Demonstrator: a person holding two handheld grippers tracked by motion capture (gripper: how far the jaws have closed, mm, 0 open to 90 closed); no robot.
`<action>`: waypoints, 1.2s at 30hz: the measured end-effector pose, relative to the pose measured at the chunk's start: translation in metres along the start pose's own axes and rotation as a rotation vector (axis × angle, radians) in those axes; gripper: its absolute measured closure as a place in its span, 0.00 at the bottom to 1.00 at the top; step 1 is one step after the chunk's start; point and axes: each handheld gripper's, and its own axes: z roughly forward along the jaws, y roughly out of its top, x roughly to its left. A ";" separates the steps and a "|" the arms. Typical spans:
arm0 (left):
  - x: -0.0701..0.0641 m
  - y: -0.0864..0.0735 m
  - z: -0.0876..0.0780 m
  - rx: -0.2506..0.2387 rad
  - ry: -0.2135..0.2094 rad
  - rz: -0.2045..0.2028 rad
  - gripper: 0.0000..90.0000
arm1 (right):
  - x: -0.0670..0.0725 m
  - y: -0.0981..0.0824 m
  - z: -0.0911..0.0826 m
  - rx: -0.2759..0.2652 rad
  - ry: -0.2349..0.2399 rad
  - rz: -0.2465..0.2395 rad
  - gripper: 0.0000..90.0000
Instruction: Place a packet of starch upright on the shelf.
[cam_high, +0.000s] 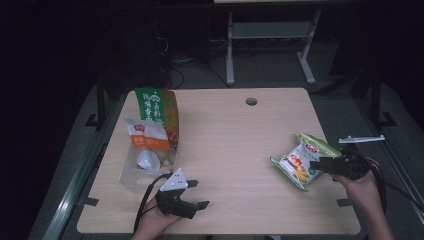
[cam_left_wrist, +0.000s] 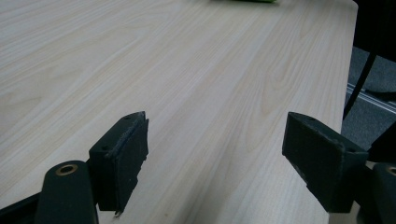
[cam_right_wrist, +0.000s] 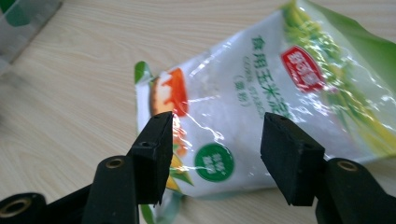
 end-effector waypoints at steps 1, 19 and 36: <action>0.000 0.000 0.000 0.001 0.000 -0.001 0.25 | -0.002 -0.001 0.000 -0.002 -0.007 0.005 0.48; 0.000 0.000 0.003 0.003 -0.005 0.000 0.25 | -0.033 -0.018 0.004 0.003 -0.080 0.127 0.43; -0.001 0.001 0.004 0.006 -0.008 -0.005 0.25 | -0.042 -0.017 0.015 0.017 -0.094 0.258 0.44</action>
